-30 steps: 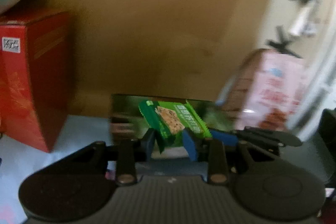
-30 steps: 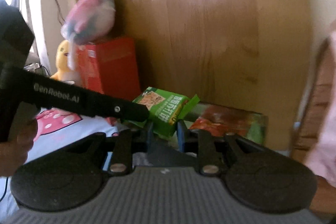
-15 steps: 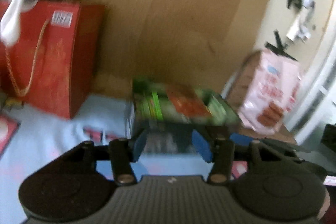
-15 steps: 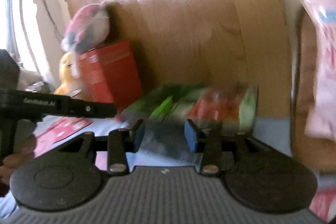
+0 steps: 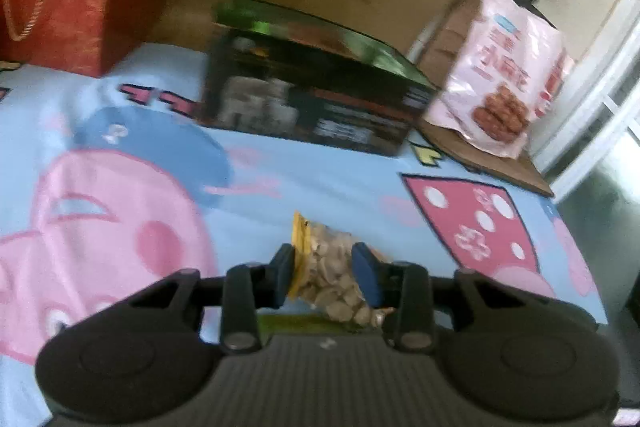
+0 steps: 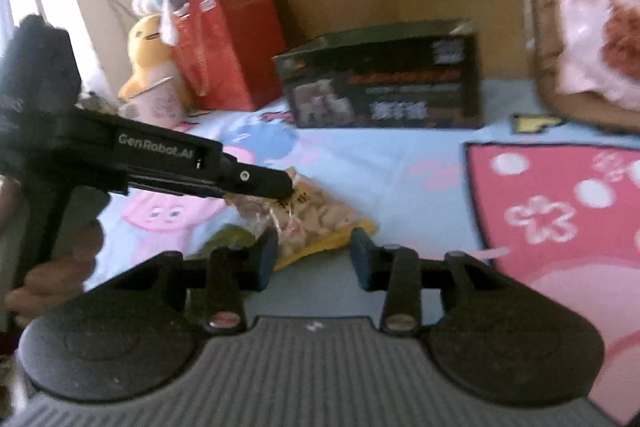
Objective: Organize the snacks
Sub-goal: 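Grasp the clear peanut bag with yellow edge with the right tool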
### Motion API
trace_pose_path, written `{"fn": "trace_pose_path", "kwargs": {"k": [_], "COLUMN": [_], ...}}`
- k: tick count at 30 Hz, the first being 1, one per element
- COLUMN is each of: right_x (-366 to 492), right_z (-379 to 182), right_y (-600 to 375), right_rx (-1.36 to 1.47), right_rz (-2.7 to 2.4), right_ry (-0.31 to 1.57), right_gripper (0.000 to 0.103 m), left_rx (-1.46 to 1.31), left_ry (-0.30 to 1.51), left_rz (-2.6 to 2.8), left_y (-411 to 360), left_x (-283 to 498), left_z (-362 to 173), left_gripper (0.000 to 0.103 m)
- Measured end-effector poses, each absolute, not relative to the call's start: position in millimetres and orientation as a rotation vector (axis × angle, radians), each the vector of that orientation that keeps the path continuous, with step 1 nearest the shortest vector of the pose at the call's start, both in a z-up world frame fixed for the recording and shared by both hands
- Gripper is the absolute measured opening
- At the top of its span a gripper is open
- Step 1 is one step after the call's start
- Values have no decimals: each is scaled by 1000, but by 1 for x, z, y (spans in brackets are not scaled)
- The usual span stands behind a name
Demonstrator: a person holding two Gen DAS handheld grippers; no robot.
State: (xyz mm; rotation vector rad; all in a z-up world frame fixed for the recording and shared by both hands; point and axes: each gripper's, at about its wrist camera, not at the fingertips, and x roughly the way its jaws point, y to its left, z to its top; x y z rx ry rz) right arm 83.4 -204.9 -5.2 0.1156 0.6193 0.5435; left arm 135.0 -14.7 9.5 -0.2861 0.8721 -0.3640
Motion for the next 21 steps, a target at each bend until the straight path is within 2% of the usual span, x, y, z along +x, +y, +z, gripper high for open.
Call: {"fn": "trace_pose_path", "kwargs": {"k": [8, 14, 20, 21], "right_x": [22, -36, -75, -77], "right_z": [-10, -16, -22, -22], "right_y": [-269, -278, -256, -251], "right_rx": [137, 117, 82, 73], "right_rz": [499, 560, 638, 649], "right_ry": [599, 585, 538, 533], "right_gripper": [44, 44, 53, 58], "left_rx": [-157, -84, -105, -101], "left_ry": [875, 853, 846, 843], "left_rz": [-504, -564, -555, -550], "left_y": [-82, -83, -52, -47], "left_x": [77, 9, -43, -50], "left_z": [10, 9, 8, 9], "left_gripper": [33, 35, 36, 39]}}
